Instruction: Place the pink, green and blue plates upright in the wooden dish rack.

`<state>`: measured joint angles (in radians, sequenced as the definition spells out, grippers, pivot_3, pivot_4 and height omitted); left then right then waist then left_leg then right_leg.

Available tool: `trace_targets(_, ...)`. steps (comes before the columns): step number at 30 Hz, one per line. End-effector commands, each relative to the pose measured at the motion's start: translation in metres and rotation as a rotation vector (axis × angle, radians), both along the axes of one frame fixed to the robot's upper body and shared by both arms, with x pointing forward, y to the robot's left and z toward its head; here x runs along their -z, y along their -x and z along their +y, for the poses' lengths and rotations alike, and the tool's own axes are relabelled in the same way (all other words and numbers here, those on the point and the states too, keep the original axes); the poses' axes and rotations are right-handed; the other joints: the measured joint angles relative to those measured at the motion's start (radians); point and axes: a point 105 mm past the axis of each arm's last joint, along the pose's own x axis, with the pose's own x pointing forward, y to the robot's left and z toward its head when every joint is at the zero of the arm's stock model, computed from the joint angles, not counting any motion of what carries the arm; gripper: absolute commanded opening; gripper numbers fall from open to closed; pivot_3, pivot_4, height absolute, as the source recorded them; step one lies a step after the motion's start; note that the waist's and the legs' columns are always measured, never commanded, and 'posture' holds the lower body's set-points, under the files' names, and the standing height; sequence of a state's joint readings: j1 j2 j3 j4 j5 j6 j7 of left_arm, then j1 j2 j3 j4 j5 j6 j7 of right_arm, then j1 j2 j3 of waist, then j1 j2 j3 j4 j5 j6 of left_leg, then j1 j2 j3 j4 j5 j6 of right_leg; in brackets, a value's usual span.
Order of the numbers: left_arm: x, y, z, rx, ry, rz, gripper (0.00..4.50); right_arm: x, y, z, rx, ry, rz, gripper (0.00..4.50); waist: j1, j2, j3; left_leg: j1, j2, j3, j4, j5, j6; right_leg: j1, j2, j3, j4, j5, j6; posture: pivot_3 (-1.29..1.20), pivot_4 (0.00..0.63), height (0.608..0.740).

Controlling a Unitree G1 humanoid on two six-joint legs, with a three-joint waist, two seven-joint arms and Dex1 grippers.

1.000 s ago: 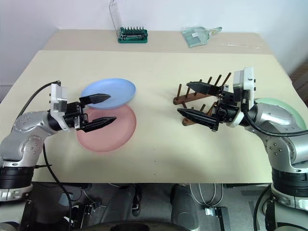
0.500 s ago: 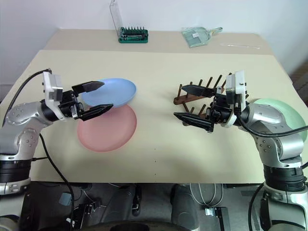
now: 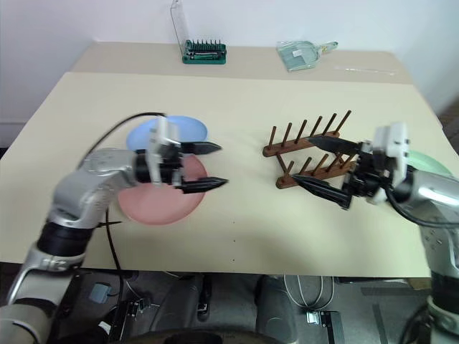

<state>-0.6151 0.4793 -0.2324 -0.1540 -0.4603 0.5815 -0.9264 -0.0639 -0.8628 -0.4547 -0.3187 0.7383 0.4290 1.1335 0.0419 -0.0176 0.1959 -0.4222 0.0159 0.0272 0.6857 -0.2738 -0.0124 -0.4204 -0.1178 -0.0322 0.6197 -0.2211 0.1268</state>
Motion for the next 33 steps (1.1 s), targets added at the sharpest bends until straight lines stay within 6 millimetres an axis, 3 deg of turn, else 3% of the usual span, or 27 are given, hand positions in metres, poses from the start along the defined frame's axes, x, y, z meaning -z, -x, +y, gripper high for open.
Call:
trace_targets(1, 0.005, -0.018, -0.027, -0.063, -0.046, -0.043, 4.50, -0.002, 0.010, -0.031, 0.115, 0.097, -0.030, 4.47, -0.002, 0.000, 0.000, 0.000, 0.000, 0.000, 0.000, 0.000, 0.000, 0.000, 0.000, 0.000, 0.000, 0.000, 0.000, 0.00, 0.150, 0.724)
trace_targets(5, 0.009, -0.028, -0.062, -0.095, -0.056, -0.071, 4.50, 0.007, 0.015, -0.052, 0.212, 0.099, 0.032, 4.47, -0.006, 0.000, 0.000, 0.002, 0.000, 0.000, 0.000, 0.000, 0.000, 0.001, 0.000, 0.000, -0.001, 0.000, 0.000, 0.00, 0.150, 0.724)
trace_targets(11, 0.025, -0.022, -0.099, -0.058, -0.075, -0.024, 4.50, 0.006, 0.017, -0.050, 0.264, 0.098, -0.025, 4.47, -0.005, 0.002, -0.001, 0.003, 0.000, 0.000, -0.001, 0.000, 0.000, 0.001, 0.000, 0.001, -0.001, 0.000, 0.000, 0.00, 0.150, 0.724)
trace_targets(15, 0.047, -0.018, -0.107, -0.059, -0.188, -0.029, 4.50, -0.001, 0.020, -0.044, 0.276, 0.067, -0.056, 4.47, -0.002, 0.002, -0.001, 0.002, 0.000, 0.000, -0.001, 0.000, 0.000, 0.001, 0.000, 0.001, -0.001, 0.000, 0.000, 0.00, 0.150, 0.724)
trace_targets(27, 0.065, -0.030, -0.128, -0.071, -0.274, -0.111, 4.50, 0.000, 0.025, -0.033, 0.297, 0.023, -0.071, 4.47, -0.002, 0.002, -0.001, 0.002, 0.000, -0.001, 0.000, 0.000, 0.000, 0.002, 0.000, 0.001, -0.002, 0.000, 0.000, 0.00, 0.150, 0.724)
trace_targets(33, 0.074, -0.026, -0.137, -0.059, -0.266, -0.064, 4.50, 0.000, 0.027, -0.034, 0.321, 0.030, -0.078, 4.47, -0.001, 0.002, -0.001, 0.001, 0.000, -0.001, 0.000, 0.000, 0.001, 0.001, 0.000, 0.001, -0.002, 0.000, -0.001, 0.00, 0.150, 0.724)
